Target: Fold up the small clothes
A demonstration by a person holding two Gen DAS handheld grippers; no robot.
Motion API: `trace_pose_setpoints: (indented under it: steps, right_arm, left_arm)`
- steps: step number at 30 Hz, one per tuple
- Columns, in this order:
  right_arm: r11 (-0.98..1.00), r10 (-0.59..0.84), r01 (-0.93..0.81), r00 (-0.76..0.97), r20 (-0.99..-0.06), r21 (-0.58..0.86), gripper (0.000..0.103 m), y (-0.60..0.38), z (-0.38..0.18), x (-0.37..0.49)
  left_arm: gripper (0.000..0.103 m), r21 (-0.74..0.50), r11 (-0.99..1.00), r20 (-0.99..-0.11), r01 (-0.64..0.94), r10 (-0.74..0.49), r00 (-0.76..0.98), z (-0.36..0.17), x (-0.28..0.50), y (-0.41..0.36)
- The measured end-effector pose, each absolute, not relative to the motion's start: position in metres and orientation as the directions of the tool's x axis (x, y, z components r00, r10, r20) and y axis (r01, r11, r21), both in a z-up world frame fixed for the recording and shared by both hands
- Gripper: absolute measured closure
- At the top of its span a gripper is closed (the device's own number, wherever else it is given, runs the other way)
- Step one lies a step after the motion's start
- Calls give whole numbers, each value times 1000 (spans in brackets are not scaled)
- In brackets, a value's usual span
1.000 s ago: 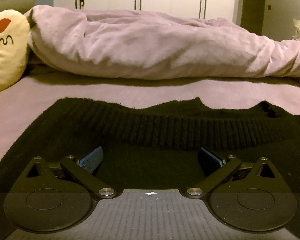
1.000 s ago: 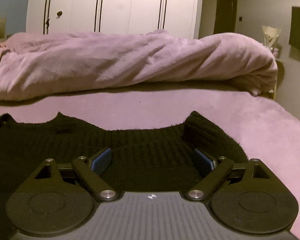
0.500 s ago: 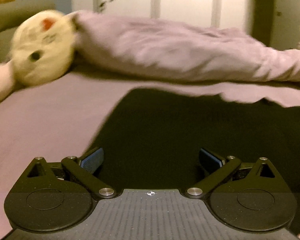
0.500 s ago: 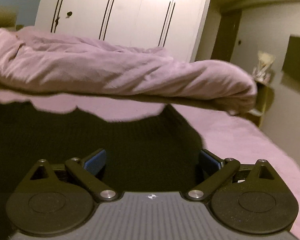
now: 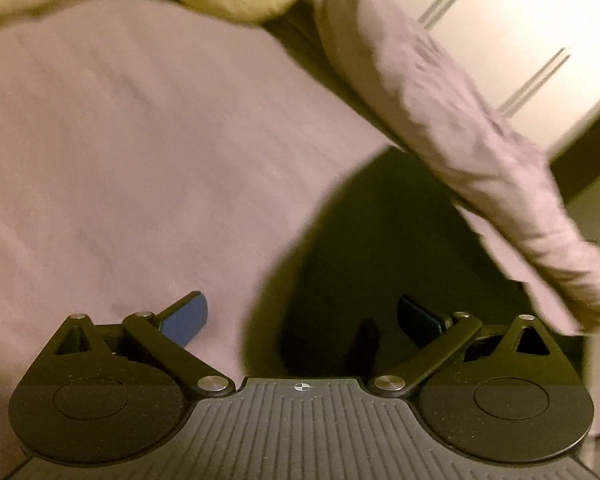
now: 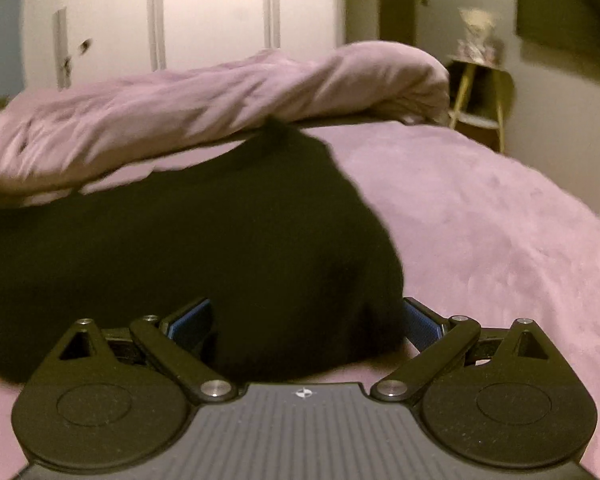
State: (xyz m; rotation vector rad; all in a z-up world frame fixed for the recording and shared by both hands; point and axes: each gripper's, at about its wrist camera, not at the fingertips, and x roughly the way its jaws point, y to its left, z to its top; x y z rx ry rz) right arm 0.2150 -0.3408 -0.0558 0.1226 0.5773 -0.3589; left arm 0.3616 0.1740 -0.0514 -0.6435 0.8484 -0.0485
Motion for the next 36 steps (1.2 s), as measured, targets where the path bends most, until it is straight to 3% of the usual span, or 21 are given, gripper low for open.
trace_pose_setpoints:
  steps: [3,5,7,8,9,11,12,13,17,18,19,21,23,29,36]
  right_arm:
    - [936,-170,317,788,-592,154,4,-330,-60,199]
    - [926,-99,297,785,-612,231,4,-325,-65,195]
    - [940,-100,277,780,-617,198,4,-313,-68,195]
    - [947,-105,267,780,-617,176,4,-308,-68,195]
    - [951,-96,255,781,-617,174,4,-306,-67,197]
    - [951,-84,248,783,-616,186,4,-307,-65,201]
    - [950,-85,251,782,-618,187,4,-306,-63,202]
    - [947,-84,255,782,-618,194,4,-306,-63,205]
    - [938,-87,272,783,-615,214,4,-305,-66,205]
    - [941,-91,269,785,-612,205,4,-302,-69,200]
    - [946,-96,264,786,-610,191,4,-301,-71,199]
    - [954,-100,250,787,-608,166,4,-298,-73,198]
    - [953,-97,248,792,-603,172,4,-300,-70,195]
    - [941,-85,251,827,-556,229,4,-313,-59,190]
    - [902,-79,278,859,-506,331,4,-330,-49,171]
  left_arm:
    - [0,-657,732,-659,-181,-442,609,-63,375,171]
    - [0,-655,733,-660,-181,-440,609,-68,379,168]
    - [0,-661,730,-654,-173,-446,611,-67,384,167]
    - [9,-663,727,-652,-176,-446,613,-65,386,165]
    - [28,-669,724,-649,-171,-456,610,-64,389,163]
    - [50,-663,728,-664,-172,-467,584,-65,401,157]
    - [55,-673,722,-660,-162,-487,572,-66,405,156]
    - [54,-686,711,-654,-157,-506,562,-69,409,156]
    - [28,-686,715,-653,-134,-525,545,-76,422,146]
    - [28,-693,709,-646,-131,-529,550,-77,425,144]
    - [30,-696,705,-644,-135,-531,550,-77,429,141]
    - [73,-680,720,-661,-141,-517,544,-77,433,137]
    - [76,-666,730,-677,-152,-506,534,-74,434,134]
    - [79,-690,721,-607,-63,-529,593,-23,423,118]
    - [80,-607,793,-608,53,-506,611,41,414,42]
